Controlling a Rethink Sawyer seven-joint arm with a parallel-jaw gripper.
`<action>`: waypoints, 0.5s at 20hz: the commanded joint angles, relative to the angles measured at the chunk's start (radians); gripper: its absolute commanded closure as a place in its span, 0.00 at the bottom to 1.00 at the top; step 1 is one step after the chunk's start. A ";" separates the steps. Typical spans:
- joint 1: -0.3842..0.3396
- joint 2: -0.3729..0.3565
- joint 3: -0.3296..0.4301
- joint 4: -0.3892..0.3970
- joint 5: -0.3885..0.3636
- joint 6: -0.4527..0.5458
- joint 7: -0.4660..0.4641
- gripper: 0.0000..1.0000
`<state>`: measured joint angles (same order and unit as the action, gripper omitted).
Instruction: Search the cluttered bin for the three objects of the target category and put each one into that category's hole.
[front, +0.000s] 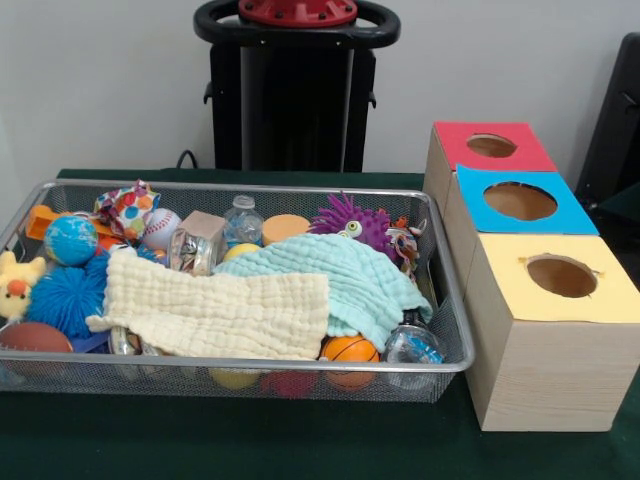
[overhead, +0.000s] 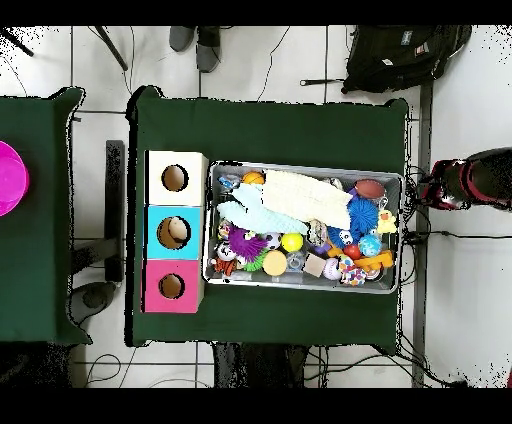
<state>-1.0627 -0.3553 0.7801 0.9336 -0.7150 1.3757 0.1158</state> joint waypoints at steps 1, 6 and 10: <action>-0.063 -0.016 0.054 0.089 0.046 -0.102 -0.296 0.00; -0.047 -0.024 0.051 0.085 0.052 -0.094 -0.268 0.00; -0.040 -0.024 0.054 0.082 0.061 -0.092 -0.262 0.00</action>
<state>-1.1040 -0.3672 0.7892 0.9433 -0.6727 1.3464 0.1102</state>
